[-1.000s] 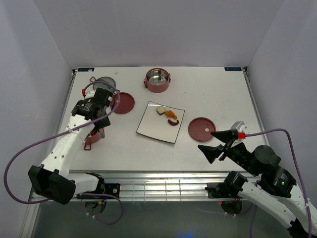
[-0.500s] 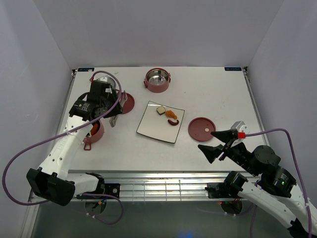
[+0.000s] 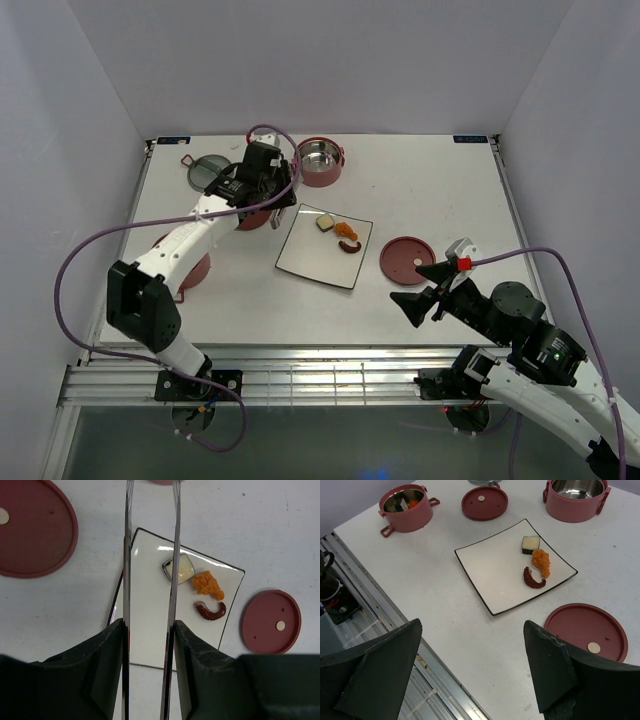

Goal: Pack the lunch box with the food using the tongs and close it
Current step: Pick up the fake food from the plate.

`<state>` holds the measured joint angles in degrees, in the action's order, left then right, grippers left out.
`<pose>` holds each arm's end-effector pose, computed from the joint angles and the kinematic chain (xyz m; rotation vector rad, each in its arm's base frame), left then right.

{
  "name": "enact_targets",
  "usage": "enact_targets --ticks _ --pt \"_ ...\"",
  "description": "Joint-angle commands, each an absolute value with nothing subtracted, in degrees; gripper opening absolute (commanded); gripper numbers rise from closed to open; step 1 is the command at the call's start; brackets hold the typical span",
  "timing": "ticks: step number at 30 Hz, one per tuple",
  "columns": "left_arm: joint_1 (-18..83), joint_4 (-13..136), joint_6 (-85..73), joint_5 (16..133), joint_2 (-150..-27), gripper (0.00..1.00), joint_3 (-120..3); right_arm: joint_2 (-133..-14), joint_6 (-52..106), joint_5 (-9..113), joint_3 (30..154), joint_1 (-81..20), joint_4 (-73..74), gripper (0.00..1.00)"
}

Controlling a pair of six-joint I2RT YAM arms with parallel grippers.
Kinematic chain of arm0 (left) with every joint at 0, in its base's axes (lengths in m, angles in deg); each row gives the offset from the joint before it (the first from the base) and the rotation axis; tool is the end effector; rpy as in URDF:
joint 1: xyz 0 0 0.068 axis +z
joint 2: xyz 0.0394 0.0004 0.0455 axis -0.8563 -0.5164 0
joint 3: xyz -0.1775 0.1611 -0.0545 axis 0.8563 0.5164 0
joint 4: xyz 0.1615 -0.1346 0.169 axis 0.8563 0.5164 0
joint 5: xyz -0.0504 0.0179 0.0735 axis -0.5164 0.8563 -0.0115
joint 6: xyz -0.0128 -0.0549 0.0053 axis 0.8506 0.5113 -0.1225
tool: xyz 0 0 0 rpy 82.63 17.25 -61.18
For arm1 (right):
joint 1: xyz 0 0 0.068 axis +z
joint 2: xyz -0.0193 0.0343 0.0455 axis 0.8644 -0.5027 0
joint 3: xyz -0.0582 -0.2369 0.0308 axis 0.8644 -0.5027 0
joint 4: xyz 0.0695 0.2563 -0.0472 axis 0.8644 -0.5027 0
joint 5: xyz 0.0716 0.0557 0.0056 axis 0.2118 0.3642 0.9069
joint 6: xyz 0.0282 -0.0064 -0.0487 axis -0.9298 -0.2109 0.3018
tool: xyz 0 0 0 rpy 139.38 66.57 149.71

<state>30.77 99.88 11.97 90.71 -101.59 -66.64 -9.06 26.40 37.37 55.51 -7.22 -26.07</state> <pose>0.3144 -0.1621 0.2952 -0.1062 2.3567 -0.3449 0.0751 0.0905 0.3252 -0.5653 1.5993 0.6931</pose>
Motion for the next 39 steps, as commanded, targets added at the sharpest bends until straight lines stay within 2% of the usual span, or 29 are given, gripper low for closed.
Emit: enact_targets --ticks 1,10,20,29,39 --pt "30.6 94.2 9.4 92.3 -104.8 0.52 -73.1 -10.5 26.1 38.2 57.9 -6.9 -24.8 0.88" --pt "30.4 92.3 4.5 98.9 -119.5 0.51 -84.3 -8.2 26.1 36.6 57.5 -6.9 -25.9 0.88" --pt "30.4 87.1 -1.3 93.7 -124.2 0.49 -84.9 -7.3 26.8 37.4 57.8 -6.9 -25.2 0.88" --pt "24.5 91.5 -1.4 96.4 -117.3 0.5 -78.4 -7.7 27.1 38.3 58.2 -6.9 -24.4 0.88" --pt "23.5 85.3 0.2 92.5 -100.3 0.54 -55.4 -8.1 27.4 39.5 58.5 -6.9 -23.7 0.88"
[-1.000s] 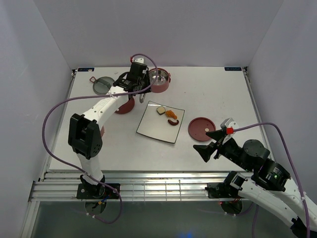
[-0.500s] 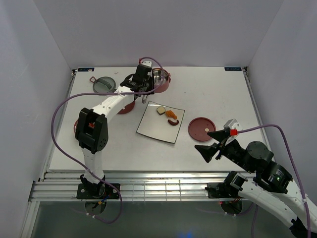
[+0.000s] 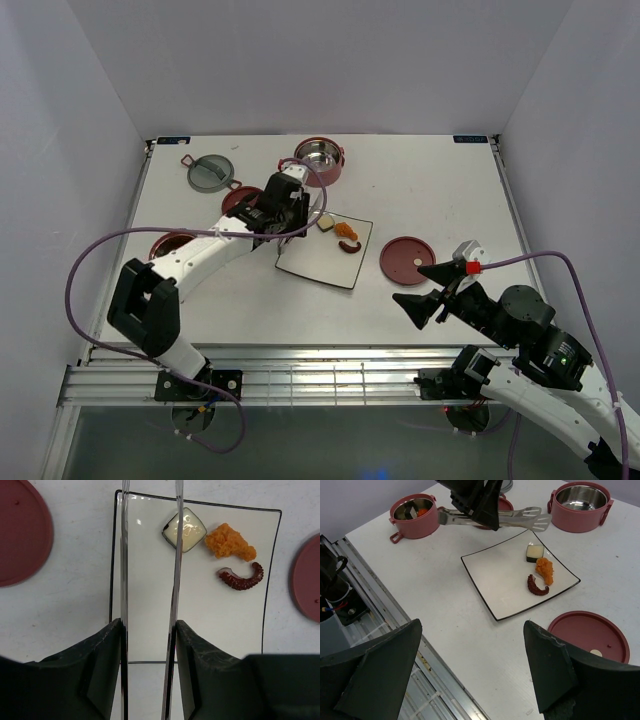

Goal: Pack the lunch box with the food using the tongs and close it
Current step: Pick up the fake food from the plate.

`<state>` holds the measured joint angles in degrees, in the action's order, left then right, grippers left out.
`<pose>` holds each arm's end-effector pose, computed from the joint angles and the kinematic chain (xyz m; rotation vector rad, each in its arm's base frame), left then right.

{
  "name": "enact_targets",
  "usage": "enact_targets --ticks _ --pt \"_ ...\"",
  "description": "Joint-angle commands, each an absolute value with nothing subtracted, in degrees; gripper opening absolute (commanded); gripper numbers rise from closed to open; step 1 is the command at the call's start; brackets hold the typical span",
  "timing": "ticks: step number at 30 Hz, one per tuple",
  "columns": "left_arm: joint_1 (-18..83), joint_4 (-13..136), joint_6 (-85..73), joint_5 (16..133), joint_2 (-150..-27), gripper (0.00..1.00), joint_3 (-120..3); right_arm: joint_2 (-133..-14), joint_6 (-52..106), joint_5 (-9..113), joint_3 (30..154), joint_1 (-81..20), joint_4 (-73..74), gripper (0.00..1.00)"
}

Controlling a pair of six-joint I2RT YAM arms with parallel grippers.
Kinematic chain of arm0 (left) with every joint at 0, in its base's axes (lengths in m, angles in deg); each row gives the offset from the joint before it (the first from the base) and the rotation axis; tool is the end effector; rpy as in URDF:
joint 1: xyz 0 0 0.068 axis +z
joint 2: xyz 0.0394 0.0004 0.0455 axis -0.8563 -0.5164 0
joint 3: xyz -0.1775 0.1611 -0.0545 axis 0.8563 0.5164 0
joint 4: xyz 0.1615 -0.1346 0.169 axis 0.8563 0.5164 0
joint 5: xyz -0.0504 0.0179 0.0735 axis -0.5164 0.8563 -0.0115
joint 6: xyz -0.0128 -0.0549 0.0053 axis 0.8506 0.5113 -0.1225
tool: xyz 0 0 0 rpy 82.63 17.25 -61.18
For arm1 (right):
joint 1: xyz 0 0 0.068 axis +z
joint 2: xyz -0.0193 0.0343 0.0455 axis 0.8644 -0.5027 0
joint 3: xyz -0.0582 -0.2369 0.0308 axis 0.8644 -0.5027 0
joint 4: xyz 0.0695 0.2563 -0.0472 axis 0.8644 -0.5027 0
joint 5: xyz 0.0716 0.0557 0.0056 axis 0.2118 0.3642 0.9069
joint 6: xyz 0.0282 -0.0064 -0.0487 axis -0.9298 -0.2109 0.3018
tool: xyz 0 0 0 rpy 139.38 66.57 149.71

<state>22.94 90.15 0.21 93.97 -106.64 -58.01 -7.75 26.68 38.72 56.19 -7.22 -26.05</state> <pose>0.3015 -0.2095 0.2277 0.2819 2.3846 -0.2126 0.0704 0.0858 0.3312 -0.5728 1.5619 0.7211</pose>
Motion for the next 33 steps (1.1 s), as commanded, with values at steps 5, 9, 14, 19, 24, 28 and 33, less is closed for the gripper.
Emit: enact_targets --ticks 5,9,14,19,24,28,33 --pt "23.5 83.0 -1.7 87.6 -95.6 0.57 -50.1 -8.4 27.4 39.4 58.7 -6.9 -23.7 0.88" --pt "23.5 82.4 -2.1 84.7 -95.1 0.58 -48.5 -8.5 27.5 39.3 58.8 -6.9 -23.7 0.88" --pt "23.5 82.2 -2.1 84.6 -95.3 0.62 -46.9 -8.2 27.5 39.2 58.7 -6.9 -23.9 0.88" --pt "23.4 82.1 -2.2 83.9 -95.6 0.62 -46.4 -8.2 27.5 39.1 58.7 -6.9 -23.9 0.88" --pt "23.3 82.4 -3.3 84.6 -96.6 0.62 -46.4 -8.1 27.5 39.1 58.8 -6.9 -23.9 0.88" --pt "23.3 82.5 -3.5 86.2 -98.1 0.63 -46.4 -8.2 27.5 39.1 58.8 -6.9 -23.9 0.88" --pt "23.2 83.3 -3.6 87.2 -99.4 0.62 -46.4 -8.1 27.5 39.1 58.8 -6.9 -23.9 0.88"
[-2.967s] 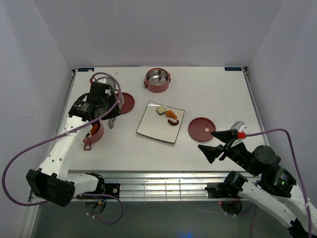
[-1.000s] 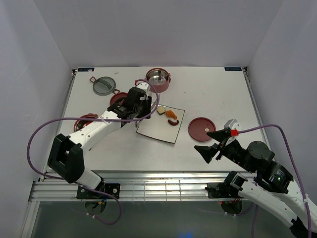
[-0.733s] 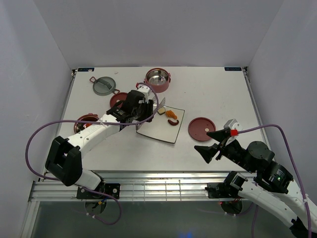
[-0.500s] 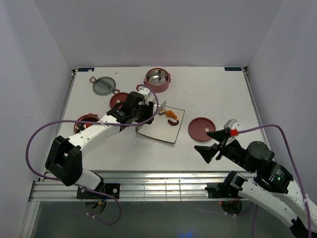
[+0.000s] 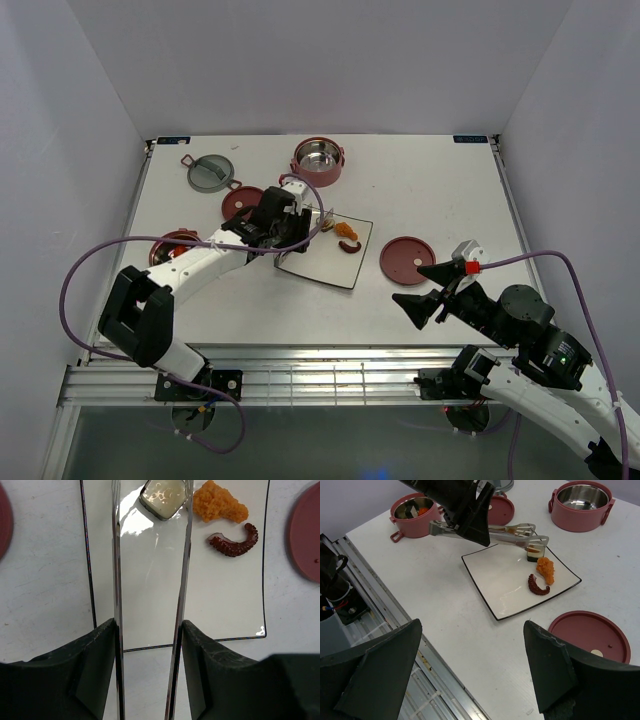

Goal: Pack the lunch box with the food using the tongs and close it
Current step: Pick up the fake food from the plate.

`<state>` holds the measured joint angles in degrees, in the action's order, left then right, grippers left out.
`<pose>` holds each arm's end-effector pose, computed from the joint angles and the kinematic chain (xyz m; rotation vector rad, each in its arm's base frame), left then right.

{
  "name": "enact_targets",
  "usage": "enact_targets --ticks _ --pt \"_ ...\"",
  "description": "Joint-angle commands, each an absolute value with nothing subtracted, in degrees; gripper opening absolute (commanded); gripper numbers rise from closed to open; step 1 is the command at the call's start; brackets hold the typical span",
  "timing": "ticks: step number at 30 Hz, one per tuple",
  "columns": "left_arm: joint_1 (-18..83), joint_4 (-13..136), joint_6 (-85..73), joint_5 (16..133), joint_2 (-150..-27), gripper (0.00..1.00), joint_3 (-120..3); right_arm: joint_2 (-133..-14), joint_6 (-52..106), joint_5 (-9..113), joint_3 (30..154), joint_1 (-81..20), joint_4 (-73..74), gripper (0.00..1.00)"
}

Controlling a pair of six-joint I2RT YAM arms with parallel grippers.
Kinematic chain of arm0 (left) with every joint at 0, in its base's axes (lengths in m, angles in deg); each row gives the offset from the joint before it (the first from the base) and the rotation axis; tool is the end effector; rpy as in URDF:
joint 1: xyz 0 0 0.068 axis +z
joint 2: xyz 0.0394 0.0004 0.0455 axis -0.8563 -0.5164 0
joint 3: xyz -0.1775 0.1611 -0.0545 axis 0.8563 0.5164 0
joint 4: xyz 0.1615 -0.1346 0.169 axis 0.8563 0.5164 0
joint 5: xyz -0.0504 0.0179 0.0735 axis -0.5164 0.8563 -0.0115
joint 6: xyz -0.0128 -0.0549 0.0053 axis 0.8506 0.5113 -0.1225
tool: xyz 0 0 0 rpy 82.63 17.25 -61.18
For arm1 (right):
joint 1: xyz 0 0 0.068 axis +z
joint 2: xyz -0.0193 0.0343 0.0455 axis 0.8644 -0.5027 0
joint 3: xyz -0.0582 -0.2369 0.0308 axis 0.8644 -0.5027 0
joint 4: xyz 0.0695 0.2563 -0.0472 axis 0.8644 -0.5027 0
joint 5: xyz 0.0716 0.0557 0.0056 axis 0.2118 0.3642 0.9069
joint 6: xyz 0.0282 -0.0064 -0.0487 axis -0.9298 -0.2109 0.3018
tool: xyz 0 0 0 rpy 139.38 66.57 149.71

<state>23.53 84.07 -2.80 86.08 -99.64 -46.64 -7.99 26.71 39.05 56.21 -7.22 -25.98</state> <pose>0.2765 -0.1937 0.2099 0.3951 2.3761 -0.3525 0.0707 0.0867 0.3311 -0.5788 1.5631 0.7243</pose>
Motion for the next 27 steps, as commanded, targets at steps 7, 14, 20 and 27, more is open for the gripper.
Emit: enact_targets --ticks 7,14,20,27 --pt "23.0 83.0 -4.2 87.2 -100.3 0.62 -46.2 -8.1 27.5 39.1 58.8 -6.9 -24.0 0.88" --pt "22.3 85.0 -3.7 87.9 -99.0 0.62 -46.4 -8.1 27.5 39.0 58.8 -6.9 -24.0 0.88" --pt "21.3 86.2 -3.1 88.4 -98.2 0.62 -46.3 -8.1 27.5 38.9 58.8 -6.9 -23.9 0.88" --pt "21.2 86.2 -2.6 88.1 -98.3 0.62 -46.3 -8.0 27.5 38.7 58.8 -6.9 -24.1 0.88"
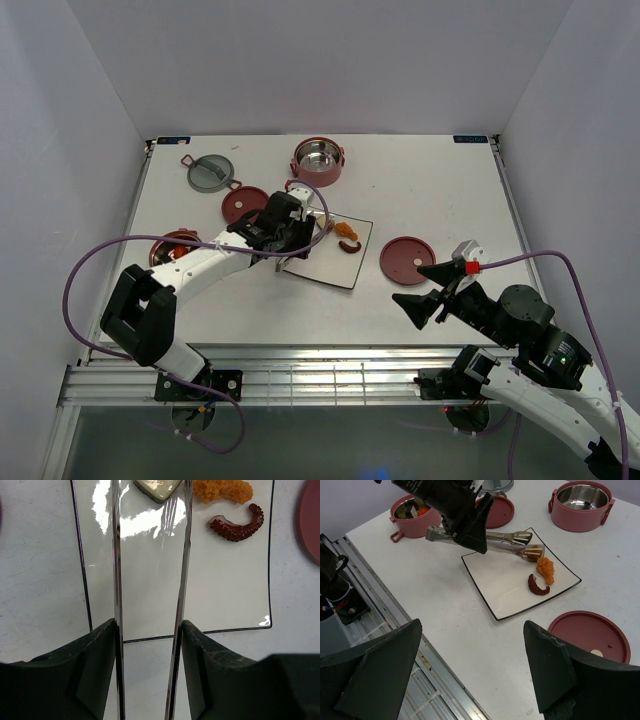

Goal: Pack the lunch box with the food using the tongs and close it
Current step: Pick up the fake food from the plate.

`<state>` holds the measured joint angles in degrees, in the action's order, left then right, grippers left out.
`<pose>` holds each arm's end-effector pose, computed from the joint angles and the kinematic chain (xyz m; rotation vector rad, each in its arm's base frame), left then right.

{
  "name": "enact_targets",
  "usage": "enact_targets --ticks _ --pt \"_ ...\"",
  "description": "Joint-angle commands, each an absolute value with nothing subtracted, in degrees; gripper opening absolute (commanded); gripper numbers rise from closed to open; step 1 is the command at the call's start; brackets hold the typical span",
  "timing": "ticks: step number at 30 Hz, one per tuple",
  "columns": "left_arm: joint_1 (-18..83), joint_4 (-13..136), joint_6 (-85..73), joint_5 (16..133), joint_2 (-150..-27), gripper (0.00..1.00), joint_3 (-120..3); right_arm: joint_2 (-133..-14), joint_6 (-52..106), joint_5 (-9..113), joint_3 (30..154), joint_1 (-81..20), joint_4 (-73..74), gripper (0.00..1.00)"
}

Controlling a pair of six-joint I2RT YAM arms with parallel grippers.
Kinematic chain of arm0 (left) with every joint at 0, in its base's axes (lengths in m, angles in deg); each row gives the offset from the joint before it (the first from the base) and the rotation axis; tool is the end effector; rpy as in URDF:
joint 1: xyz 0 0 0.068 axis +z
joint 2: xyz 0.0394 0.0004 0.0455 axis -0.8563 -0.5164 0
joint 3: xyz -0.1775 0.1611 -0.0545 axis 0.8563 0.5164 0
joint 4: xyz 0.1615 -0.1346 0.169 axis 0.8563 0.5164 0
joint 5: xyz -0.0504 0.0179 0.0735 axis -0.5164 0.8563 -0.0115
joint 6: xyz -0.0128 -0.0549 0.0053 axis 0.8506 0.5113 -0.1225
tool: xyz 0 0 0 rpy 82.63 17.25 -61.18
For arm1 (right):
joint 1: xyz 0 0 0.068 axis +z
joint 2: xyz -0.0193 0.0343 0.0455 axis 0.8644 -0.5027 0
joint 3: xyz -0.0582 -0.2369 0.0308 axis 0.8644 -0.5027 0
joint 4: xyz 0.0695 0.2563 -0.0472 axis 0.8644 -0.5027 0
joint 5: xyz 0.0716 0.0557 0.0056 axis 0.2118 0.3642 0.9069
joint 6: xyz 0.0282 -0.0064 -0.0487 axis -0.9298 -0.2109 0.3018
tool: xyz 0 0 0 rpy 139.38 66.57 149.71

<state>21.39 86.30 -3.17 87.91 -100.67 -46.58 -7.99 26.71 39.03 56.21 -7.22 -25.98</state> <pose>0.2684 -0.2017 0.2009 0.4442 2.4175 -0.3025 0.0707 0.0866 0.3311 -0.5785 1.5632 0.7240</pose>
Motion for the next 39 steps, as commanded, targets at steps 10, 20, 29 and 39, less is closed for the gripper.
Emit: enact_targets --ticks 10,20,29,39 --pt "21.2 85.7 -3.4 88.8 -100.9 0.62 -47.6 -7.9 27.5 38.7 58.8 -6.9 -24.2 0.88" --pt "21.1 85.4 -4.3 87.7 -102.2 0.61 -48.6 -7.9 27.6 38.6 58.9 -6.9 -24.2 0.88" --pt "21.1 85.8 -4.7 87.1 -102.2 0.6 -49.4 -7.9 27.6 38.6 58.9 -6.9 -24.2 0.88" --pt "21.1 88.6 -4.5 86.2 -101.8 0.58 -50.1 -7.9 27.6 38.7 58.9 -6.9 -24.1 0.88"
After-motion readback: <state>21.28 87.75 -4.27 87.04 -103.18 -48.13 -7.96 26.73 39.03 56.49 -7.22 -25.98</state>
